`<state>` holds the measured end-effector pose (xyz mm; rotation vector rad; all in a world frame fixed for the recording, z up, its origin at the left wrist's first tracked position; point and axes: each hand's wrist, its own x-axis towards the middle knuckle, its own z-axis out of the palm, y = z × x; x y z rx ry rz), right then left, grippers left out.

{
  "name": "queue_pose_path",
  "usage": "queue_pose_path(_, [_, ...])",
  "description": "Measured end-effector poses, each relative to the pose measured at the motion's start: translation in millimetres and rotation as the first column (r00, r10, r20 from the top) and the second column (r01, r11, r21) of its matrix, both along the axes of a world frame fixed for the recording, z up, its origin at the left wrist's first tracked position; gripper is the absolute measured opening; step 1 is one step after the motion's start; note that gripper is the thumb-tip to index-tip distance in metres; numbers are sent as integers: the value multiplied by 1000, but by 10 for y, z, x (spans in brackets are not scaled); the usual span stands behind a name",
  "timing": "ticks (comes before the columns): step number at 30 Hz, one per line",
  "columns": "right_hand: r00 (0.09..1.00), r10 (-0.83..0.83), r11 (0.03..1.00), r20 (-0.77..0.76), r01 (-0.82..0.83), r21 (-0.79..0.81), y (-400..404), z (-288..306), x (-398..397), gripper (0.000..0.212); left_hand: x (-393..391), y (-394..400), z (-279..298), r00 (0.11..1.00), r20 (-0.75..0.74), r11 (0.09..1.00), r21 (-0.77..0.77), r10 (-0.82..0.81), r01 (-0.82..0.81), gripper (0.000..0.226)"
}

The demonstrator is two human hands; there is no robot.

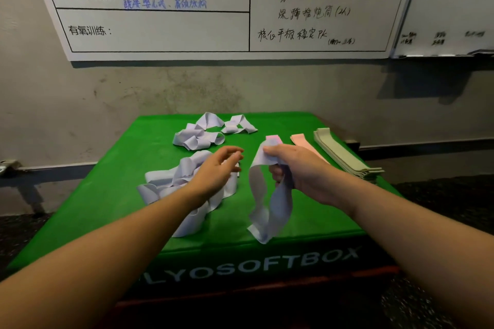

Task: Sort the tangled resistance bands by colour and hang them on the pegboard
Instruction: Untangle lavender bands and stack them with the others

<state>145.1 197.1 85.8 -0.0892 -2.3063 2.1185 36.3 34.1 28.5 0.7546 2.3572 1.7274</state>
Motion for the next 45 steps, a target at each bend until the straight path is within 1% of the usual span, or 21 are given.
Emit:
queue_pose_path(1, [1000,25,999,1,-25,31,18,-16,23,28,139,43,92,991,114,993,107,-63,51,25])
queue_pose_path(2, [999,38,998,-3,-38,45,28,-23,48,28,267,78,172,973,186,978,184,-133,98,31])
queue_pose_path(3, [999,46,998,-17,-45,54,33,-26,76,26,378,104,227,958,216,963,234,-188,136,33])
queue_pose_path(4, [999,42,997,-31,-39,69,35,-22,105,22,468,125,255,953,212,952,262,-217,158,31])
queue_pose_path(6, [998,-3,990,-55,11,140,43,-7,158,16,603,159,279,958,176,945,280,-224,170,21])
queue_pose_path(8, [997,-48,972,-63,61,225,67,4,216,14,702,168,287,951,195,937,300,-241,176,24])
queue_pose_path(11, [998,-45,966,-50,56,253,106,-8,320,19,791,141,327,915,242,914,333,-322,233,28])
queue_pose_path(13, [998,-41,945,-52,56,321,131,-21,386,23,855,109,375,917,230,922,291,-327,256,24])
queue_pose_path(15, [995,-69,900,-74,94,426,148,-12,443,30,919,83,400,920,216,929,255,-326,269,18])
queue_pose_path(16, [993,-80,884,-92,113,453,152,2,467,34,954,65,411,919,217,931,236,-330,279,17])
queue_pose_path(19, [990,-65,896,-122,112,430,143,62,551,34,1036,23,411,925,197,938,190,-325,290,12])
queue_pose_path(23, [986,-34,917,-165,96,386,112,95,622,28,1136,16,467,928,201,939,211,-312,270,3])
queue_pose_path(26, [956,-53,935,-290,150,320,111,121,620,18,1165,34,497,936,179,933,258,-302,251,3])
queue_pose_path(29, [914,-70,955,-400,177,239,114,143,608,10,1164,54,537,944,185,913,358,-273,194,7])
queue_pose_path(30, [914,-60,963,-401,159,219,119,131,599,8,1152,61,547,943,193,899,400,-271,176,8])
queue_pose_path(32, [924,-34,974,-381,115,194,124,89,581,11,1133,68,562,941,198,875,458,-275,159,10])
queue_pose_path(34, [917,-38,971,-397,128,204,127,47,559,12,1119,77,551,943,200,866,478,-267,144,10])
queue_pose_path(36, [895,-63,963,-441,170,209,129,24,529,10,1108,91,526,953,197,876,469,-232,117,9])
queue_pose_path(39, [874,-79,954,-479,206,218,119,23,489,18,1043,99,468,980,145,912,406,-136,66,8])
queue_pose_path(42, [867,-62,954,-494,198,227,102,7,438,23,946,105,407,973,193,899,436,-125,29,20])
queue_pose_path(45, [891,-81,972,-447,169,161,91,-2,376,21,874,99,353,953,248,902,429,-173,53,33])
